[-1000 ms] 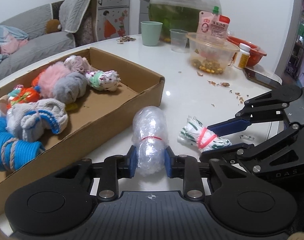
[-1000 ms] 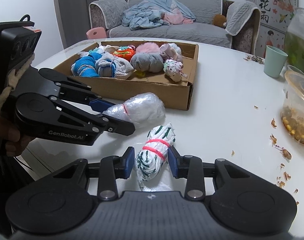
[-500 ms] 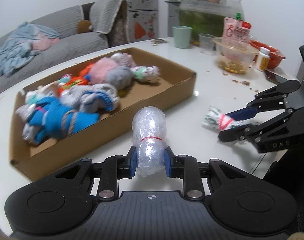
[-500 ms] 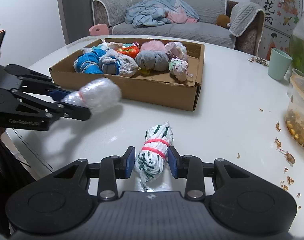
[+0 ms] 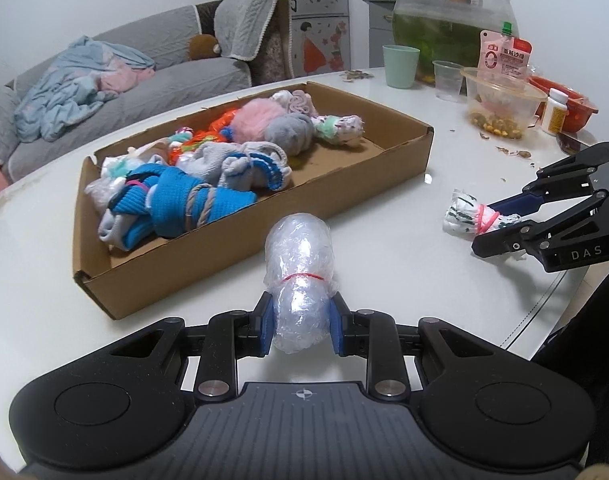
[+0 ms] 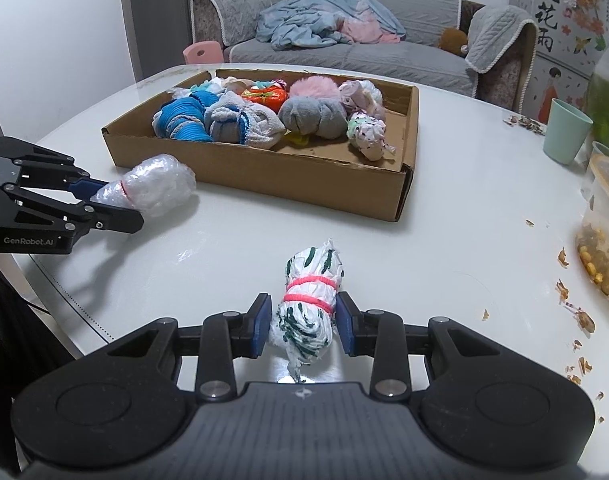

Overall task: Organize objects
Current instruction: 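Lift both held bundles and carry them toward the cardboard box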

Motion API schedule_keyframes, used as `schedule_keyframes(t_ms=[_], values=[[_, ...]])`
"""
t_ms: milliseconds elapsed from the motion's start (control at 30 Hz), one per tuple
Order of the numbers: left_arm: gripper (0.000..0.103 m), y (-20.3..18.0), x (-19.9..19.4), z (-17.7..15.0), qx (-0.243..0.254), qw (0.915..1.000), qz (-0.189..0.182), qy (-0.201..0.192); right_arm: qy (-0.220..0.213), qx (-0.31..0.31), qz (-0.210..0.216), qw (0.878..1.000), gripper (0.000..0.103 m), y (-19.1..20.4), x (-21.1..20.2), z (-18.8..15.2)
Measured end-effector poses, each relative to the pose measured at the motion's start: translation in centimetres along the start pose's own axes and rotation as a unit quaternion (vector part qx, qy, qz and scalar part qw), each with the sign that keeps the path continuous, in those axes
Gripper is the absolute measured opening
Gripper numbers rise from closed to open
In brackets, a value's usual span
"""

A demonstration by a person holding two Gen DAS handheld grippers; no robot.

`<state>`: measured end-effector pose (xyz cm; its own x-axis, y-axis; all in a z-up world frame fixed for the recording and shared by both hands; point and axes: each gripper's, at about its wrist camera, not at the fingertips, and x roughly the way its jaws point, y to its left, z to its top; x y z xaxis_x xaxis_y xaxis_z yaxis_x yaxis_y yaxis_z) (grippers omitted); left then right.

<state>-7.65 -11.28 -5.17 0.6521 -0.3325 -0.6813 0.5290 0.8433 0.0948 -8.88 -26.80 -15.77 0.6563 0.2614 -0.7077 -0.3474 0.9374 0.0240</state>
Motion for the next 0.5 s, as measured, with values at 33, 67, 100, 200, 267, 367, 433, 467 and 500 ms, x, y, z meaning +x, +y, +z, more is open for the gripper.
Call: schedule_keyframes(t_ms=[33,67,100,200,267,367,433,467,500], values=[[0.033,0.0,0.0,0.0,0.002,1.0,0.003,0.001,0.0,0.0,0.001,1.0,0.031,0.0,0.0,0.0],[0.033,0.0,-0.1,0.0,0.005,1.0,0.008,0.001,0.0,-0.001,0.002,1.0,0.031,0.0,0.0,0.1],[0.034,0.0,-0.1,0.0,0.007,0.9999,0.011,0.002,0.001,-0.002,0.002,1.0,0.031,0.1,0.1,0.1],[0.034,0.3,-0.3,0.1,0.007,0.9999,0.015,0.0,0.0,-0.003,0.005,1.0,0.031,0.2,0.0,0.1],[0.034,0.4,-0.5,0.2,0.008,0.9998,0.017,-0.001,-0.001,-0.004,0.007,1.0,0.03,0.1,-0.1,0.1],[0.034,0.4,-0.8,0.3,0.015,0.9997,0.021,-0.004,-0.003,-0.009,0.007,1.0,0.03,0.0,-0.4,0.2],[0.034,0.4,-1.1,0.4,0.019,0.9995,0.023,-0.007,-0.006,-0.011,0.004,1.0,0.03,-0.2,-0.7,0.3],[0.034,0.4,-1.2,0.4,0.021,0.9995,0.024,-0.007,-0.007,-0.01,0.003,1.0,0.03,-0.4,-0.9,0.3],[0.034,0.3,-1.3,0.4,0.023,0.9994,0.025,-0.007,-0.009,-0.008,0.004,1.0,0.03,-0.6,-1.1,0.4]])
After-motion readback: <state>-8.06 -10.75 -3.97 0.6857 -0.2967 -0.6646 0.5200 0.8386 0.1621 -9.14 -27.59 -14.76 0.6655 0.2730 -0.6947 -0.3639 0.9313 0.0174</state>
